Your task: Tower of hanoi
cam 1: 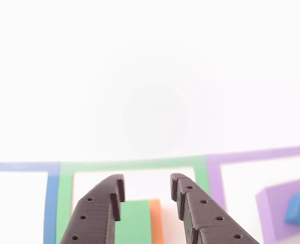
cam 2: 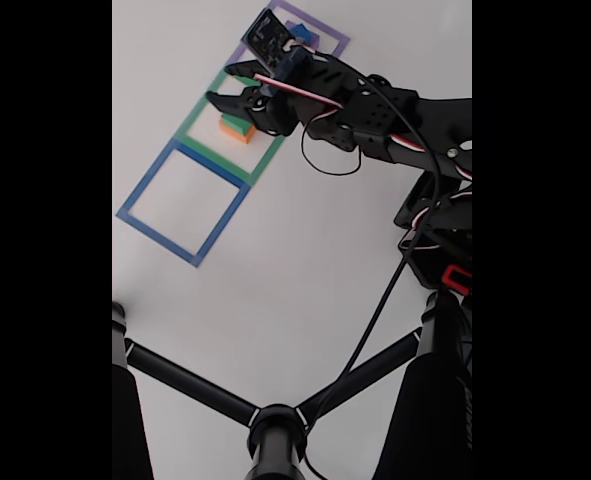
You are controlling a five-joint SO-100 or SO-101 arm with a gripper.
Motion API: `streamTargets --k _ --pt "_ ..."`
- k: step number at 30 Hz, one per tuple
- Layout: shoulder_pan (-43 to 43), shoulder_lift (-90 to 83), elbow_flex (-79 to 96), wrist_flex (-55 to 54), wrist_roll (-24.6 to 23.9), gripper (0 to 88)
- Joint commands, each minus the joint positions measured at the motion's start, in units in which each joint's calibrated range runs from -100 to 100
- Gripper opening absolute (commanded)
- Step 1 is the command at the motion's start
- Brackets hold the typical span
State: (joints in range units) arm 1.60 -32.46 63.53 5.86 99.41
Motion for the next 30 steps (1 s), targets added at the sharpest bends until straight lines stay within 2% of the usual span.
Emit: streamTargets --k 1,9,17,21,30 --pt "2.4 -13.1 -4.4 22.8 0.6 0.1" --pt "3.6 -22.7 -28.2 61.9 0.6 0.1" --pt "6.2 -19.6 -57.1 86.4 0.6 0.1" --pt "10.0 -14.7 -68.7 94.1 0.6 0.1" --pt "16.2 -14.5 -67.6 94.1 0.6 2.0"
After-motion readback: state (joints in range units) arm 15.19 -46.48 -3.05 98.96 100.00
